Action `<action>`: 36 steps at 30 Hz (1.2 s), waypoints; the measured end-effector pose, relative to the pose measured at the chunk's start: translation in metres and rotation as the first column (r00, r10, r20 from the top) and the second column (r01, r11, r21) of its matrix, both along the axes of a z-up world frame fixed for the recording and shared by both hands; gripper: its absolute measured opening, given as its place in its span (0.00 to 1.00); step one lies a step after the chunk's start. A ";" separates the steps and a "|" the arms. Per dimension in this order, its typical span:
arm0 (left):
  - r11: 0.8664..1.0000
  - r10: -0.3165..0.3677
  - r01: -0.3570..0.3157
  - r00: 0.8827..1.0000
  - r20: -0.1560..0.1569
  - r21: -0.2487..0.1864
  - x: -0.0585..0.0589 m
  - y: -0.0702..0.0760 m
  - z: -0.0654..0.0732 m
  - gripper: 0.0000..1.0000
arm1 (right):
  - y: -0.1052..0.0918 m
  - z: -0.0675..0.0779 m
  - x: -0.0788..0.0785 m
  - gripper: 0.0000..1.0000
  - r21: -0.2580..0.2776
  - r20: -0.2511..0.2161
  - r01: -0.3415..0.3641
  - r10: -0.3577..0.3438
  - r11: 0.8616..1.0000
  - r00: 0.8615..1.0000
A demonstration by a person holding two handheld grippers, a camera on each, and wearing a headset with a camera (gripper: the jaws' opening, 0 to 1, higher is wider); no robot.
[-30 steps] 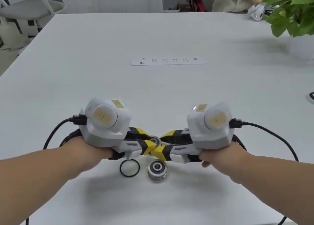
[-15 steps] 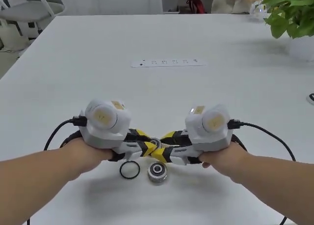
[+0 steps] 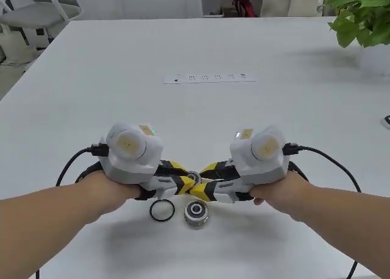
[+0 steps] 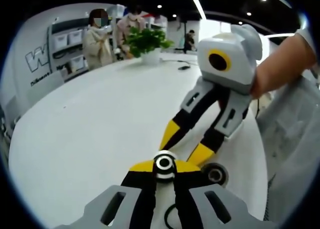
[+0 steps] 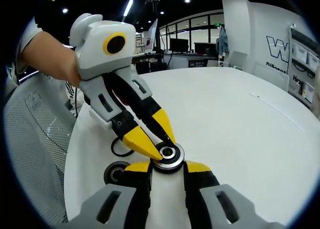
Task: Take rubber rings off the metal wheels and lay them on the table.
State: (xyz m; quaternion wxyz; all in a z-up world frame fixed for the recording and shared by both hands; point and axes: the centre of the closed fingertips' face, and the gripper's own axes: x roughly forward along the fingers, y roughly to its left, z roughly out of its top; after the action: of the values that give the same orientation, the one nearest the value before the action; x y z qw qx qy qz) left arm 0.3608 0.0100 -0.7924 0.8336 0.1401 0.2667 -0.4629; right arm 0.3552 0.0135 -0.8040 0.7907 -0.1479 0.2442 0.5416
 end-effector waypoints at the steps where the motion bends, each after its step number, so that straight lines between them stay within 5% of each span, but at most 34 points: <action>1: 1.000 0.000 0.000 1.000 -0.001 0.001 0.000 0.000 0.000 0.13 | -0.001 0.000 0.000 0.21 -0.003 0.000 -0.004 0.004 1.000 1.000; 36: 1.000 0.001 -0.001 1.000 -0.002 0.000 0.000 0.000 0.001 0.12 | -0.013 -0.004 0.004 0.01 -0.008 -0.065 0.054 -0.054 0.999 0.996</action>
State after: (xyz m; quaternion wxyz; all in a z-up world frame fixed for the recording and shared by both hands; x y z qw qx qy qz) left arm 0.3605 0.0103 -0.7918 0.8337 0.1396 0.2678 -0.4624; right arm 0.3594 0.0005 -0.8077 0.7962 -0.1258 0.2755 0.5239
